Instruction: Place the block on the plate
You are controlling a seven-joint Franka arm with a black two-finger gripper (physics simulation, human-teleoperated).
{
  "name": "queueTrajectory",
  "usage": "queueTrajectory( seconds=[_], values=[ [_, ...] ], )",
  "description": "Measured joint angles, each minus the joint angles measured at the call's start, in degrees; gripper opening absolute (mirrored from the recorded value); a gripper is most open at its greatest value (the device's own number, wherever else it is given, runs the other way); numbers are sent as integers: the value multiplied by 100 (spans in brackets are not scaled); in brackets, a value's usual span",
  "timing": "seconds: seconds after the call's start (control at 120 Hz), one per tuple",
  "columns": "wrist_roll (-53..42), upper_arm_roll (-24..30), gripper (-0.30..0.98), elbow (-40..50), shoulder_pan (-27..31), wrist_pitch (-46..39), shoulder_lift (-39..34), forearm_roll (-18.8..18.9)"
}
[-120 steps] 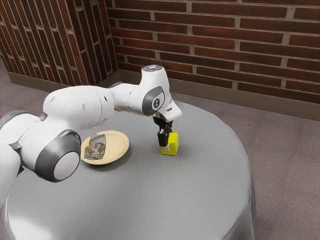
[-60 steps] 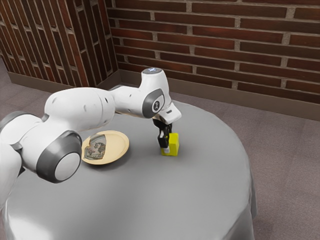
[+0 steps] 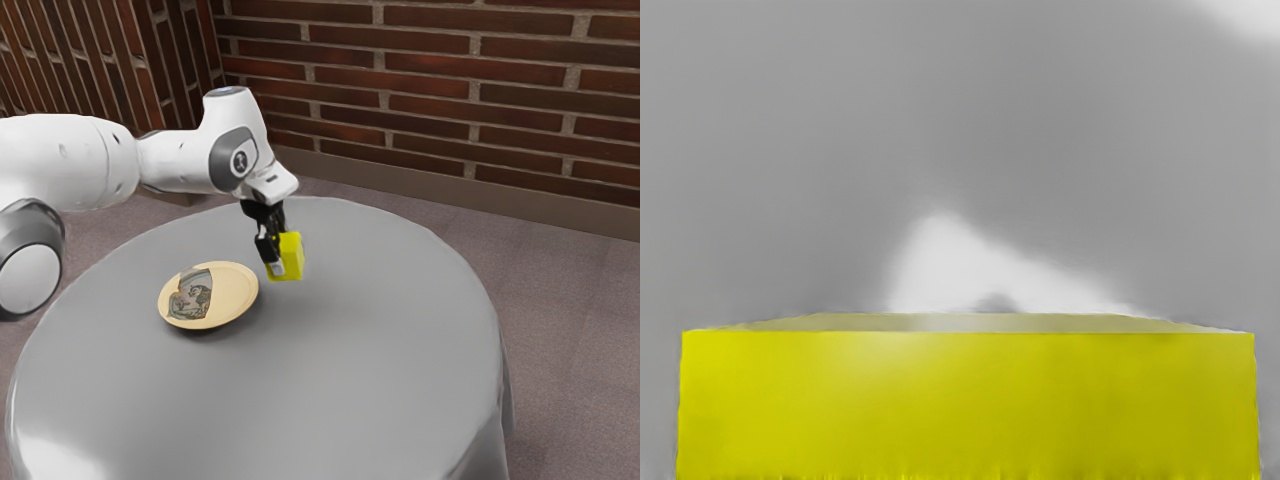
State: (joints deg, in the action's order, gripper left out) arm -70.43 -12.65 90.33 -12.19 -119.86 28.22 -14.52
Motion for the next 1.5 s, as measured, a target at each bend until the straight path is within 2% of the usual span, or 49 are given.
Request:
queueTrajectory(
  seconds=[0.158,0.333,0.508,0.7,1.0,1.2,1.5],
  values=[
    [3,-125,41,888,266,7,-770,233],
    [3,-389,41,1406,489,11,-1113,489],
    [7,-422,42,1414,692,-15,-874,735],
    [16,-465,42,1043,711,-155,-193,722],
    [33,-492,61,1049,701,-296,-240,662],
    [104,-485,65,1139,564,-32,-811,602],
    [546,-491,68,1082,-199,888,-1856,685]
  ],
)
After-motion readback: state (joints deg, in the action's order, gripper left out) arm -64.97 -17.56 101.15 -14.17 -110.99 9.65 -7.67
